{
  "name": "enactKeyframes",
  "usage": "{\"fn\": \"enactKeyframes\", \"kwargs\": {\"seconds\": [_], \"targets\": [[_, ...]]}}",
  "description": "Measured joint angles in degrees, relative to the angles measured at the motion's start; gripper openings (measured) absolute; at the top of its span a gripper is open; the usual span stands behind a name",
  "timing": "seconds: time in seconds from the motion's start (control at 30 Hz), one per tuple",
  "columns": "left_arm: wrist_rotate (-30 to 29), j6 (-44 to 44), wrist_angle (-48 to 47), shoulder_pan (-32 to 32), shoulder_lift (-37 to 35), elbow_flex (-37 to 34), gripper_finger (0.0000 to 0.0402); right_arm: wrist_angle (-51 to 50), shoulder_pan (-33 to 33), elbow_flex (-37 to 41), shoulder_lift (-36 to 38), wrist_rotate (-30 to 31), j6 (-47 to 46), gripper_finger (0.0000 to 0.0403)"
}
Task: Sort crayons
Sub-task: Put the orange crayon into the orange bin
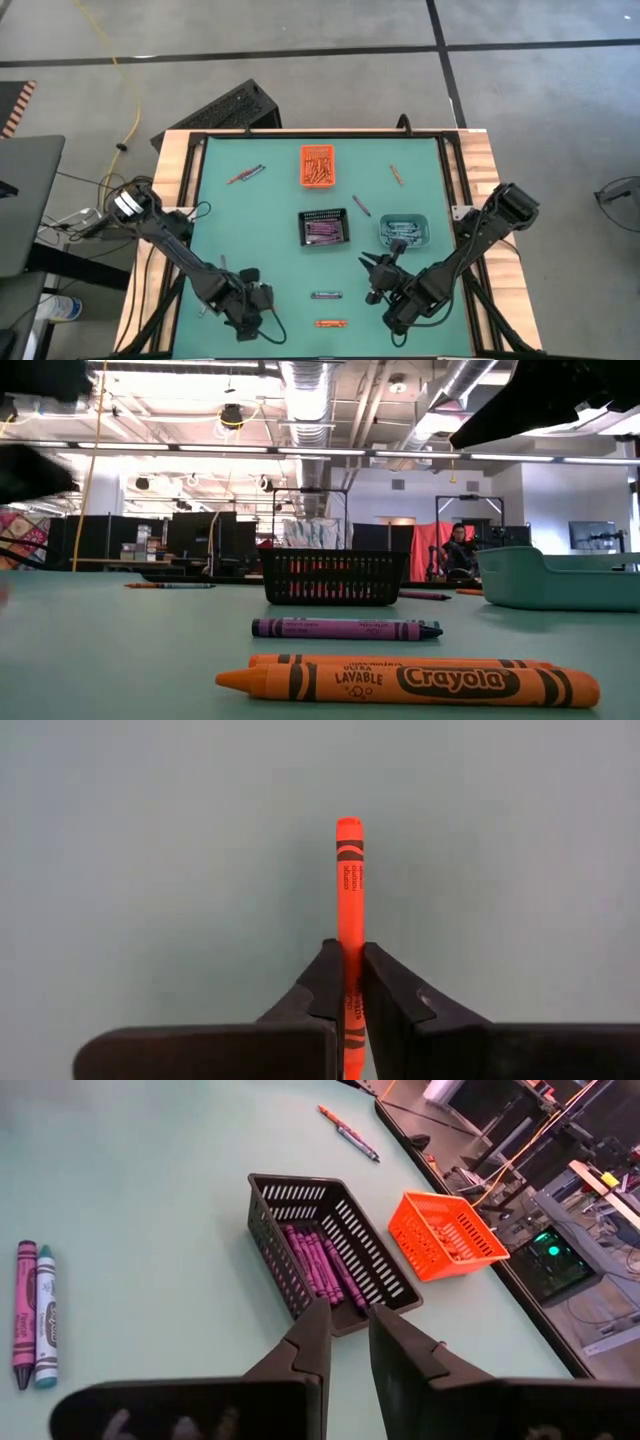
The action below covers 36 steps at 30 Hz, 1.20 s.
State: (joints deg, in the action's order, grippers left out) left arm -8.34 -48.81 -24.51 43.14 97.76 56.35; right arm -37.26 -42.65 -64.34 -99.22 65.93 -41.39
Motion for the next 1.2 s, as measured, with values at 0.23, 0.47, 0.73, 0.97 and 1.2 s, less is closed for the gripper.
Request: {"fn": "enactKeyframes", "kwargs": {"seconds": [0.23, 0.47, 0.73, 0.97, 1.2], "targets": [[-4.2, 16.0, 1.0, -5.5, -7.0, 4.0, 0.0008, 0.3, 0.0, 0.0, 0.0, 0.0, 0.0, 0.0072], [-16.5, 29.3, 2.4, -19.5, -15.0, 4.2, 0.0008, 0.4, 0.0, 0.0, 0.0, 0.0, 1.0, 0.0072], [-10.4, 23.9, 10.8, -45.8, -14.4, 4.2, 0.0007, 0.5, 0.0, 0.0, 0.0, 0.0, 6.2, 0.0072], [-1.1, 12.6, 17.0, -62.8, -6.7, 4.2, 0.0007, 0.0, 0.0, 0.0, 0.0, 0.0, 11.2, 0.0072], [7.9, 5.1, 28.2, -68.4, 2.2, 4.2, 0.001, -0.3, 1.2, 0.0, 0.0, 0.4, 17.8, 0.0072]]}}
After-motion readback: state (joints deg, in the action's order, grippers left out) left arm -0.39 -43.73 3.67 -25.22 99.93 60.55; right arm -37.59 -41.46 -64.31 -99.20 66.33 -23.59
